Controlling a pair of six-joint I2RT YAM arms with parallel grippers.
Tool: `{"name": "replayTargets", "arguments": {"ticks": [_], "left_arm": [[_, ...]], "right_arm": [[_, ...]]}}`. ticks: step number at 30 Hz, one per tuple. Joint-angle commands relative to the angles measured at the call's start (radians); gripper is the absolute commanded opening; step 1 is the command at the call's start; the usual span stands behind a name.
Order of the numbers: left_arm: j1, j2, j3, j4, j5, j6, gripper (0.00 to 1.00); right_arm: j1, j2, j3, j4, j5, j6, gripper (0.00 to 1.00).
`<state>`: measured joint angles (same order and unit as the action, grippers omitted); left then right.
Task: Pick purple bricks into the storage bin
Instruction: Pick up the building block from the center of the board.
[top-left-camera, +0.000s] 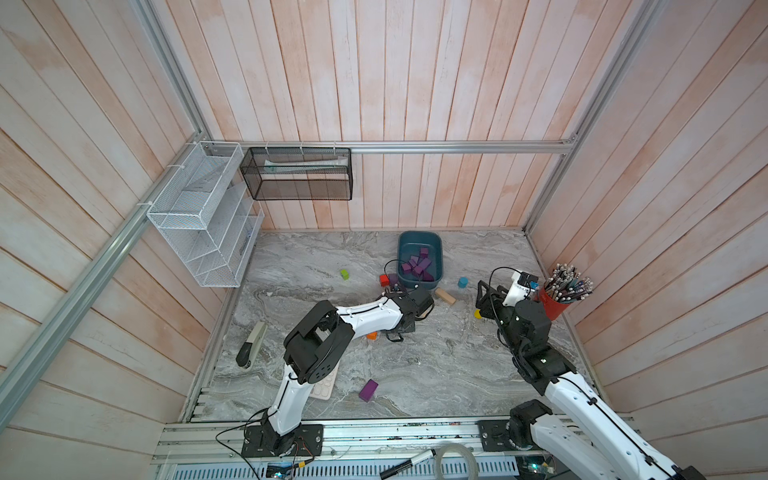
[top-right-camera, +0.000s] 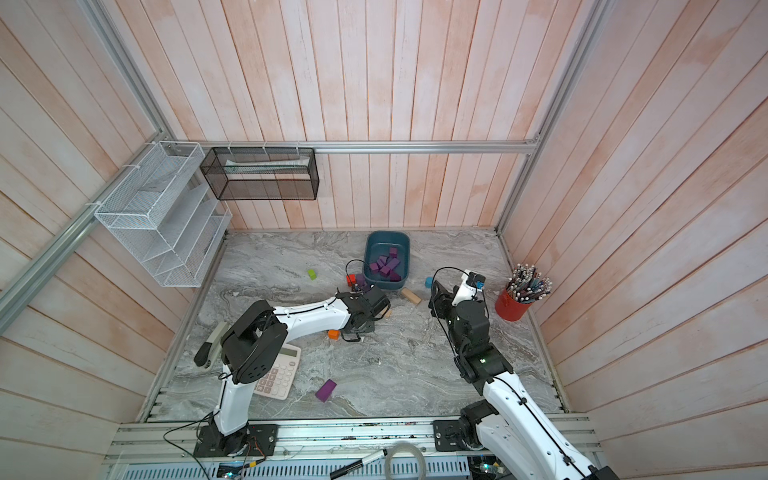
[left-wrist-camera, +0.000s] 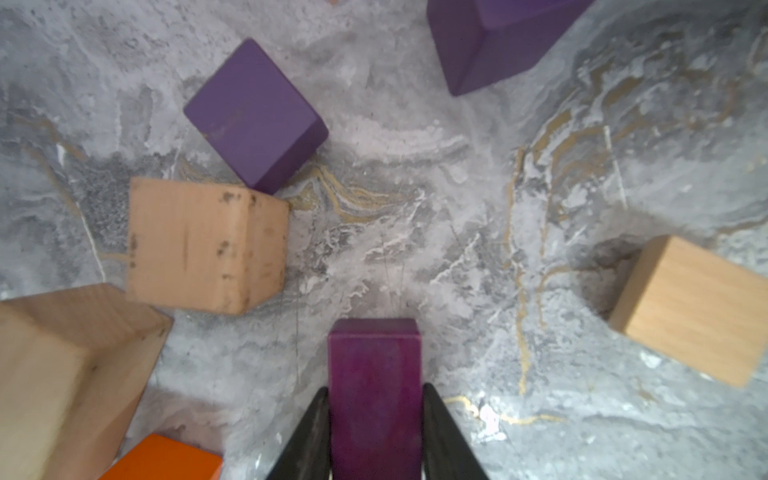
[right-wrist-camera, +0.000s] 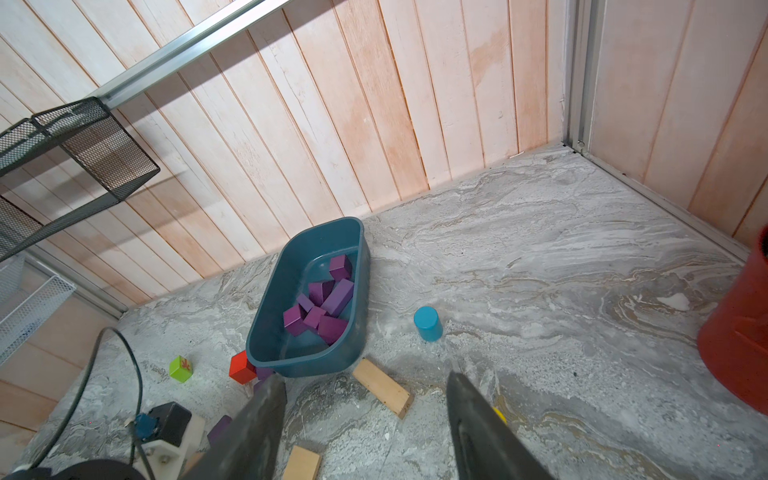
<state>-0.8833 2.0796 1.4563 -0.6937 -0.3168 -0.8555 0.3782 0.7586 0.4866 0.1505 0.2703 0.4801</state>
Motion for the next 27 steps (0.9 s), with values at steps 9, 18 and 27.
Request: {"name": "replayTargets", "arguments": {"ticks": [9,18,27], "left_arm": [[0.010,0.060,0.016,-0.093,0.055,0.077,0.28],[0.009,-0.051,0.015,-0.090,0.051,0.108,0.27],[0.006,-0.145,0.033,-0.117,0.077,0.143,0.27]], "right_arm": [[0.005,0.001,-0.021,0.035,-0.016,0.014,0.64],[0.005,0.011,-0.021,0.037,-0.011,0.009,0.64],[0.004,0.001,-0.028,0.029,0.043,-0.007,0.64]]}}
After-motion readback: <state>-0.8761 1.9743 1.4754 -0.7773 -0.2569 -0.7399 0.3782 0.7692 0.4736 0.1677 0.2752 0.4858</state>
